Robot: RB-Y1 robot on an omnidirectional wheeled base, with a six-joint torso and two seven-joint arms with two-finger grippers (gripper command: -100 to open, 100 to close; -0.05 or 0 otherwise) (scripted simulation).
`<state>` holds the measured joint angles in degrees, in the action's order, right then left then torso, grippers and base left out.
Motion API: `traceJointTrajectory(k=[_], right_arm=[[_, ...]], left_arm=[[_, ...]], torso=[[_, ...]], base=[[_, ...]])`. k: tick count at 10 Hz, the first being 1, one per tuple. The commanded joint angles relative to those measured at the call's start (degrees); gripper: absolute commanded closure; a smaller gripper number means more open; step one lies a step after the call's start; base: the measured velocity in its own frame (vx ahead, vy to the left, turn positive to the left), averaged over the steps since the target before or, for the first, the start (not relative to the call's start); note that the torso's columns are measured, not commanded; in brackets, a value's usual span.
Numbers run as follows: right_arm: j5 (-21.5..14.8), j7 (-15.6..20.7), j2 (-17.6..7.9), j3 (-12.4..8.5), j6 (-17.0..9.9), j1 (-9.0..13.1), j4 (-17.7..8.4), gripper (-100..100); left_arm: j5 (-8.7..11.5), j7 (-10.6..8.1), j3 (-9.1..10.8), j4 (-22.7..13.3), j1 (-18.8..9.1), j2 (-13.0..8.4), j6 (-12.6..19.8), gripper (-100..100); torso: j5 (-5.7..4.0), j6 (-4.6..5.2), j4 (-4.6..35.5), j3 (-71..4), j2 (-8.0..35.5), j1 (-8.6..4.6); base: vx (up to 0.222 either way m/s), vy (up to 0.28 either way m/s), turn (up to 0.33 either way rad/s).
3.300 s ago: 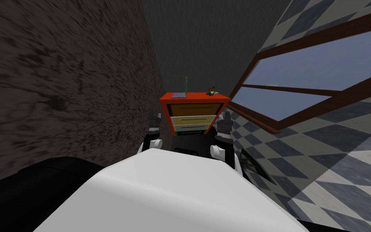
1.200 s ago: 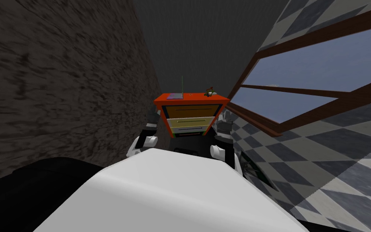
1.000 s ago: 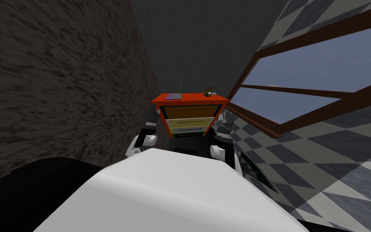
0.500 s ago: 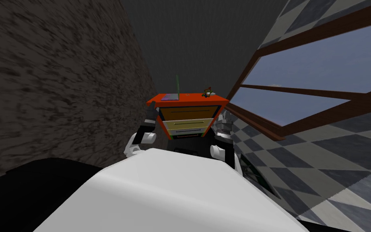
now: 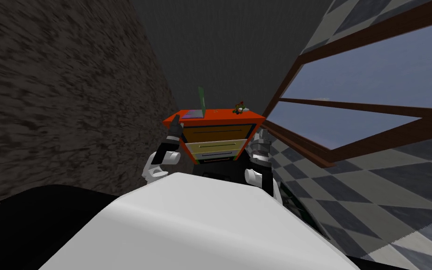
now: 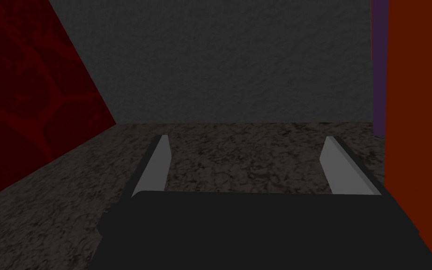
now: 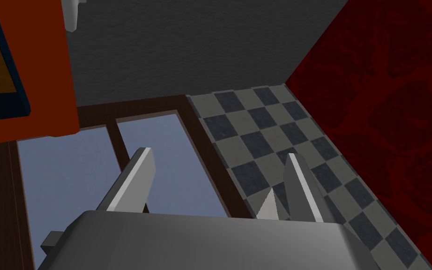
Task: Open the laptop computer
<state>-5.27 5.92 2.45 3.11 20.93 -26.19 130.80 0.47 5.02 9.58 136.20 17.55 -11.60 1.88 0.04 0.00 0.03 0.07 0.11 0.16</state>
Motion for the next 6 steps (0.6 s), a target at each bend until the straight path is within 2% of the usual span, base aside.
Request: traceJointTrajectory(k=[1,5,6], right_arm=[[0.0,0.0,0.0,0.0,0.0,0.0,0.0,0],[0.0,0.0,0.0,0.0,0.0,0.0,0.0,0],[0.0,0.0,0.01,0.01,0.0,-0.01,0.0,0]], left_arm=[[-0.09,0.37,0.89,0.65,-1.46,-0.37,3.13,-100],[-0.24,1.23,3.37,2.0,-5.03,-2.03,10.12,-100],[-0.24,1.23,3.37,2.0,-5.03,-2.03,10.7,-100]], torso=[[-0.02,0.0,0.0,-0.01,-0.03,-0.12],[-0.06,0.01,-0.06,-0.14,-0.25,-0.28],[-0.07,0.01,-0.07,-0.18,-0.31,-0.29]], base=[[0.068,-0.042,0.002],[0.104,-0.066,-0.019],[0.1,-0.062,-0.002]])
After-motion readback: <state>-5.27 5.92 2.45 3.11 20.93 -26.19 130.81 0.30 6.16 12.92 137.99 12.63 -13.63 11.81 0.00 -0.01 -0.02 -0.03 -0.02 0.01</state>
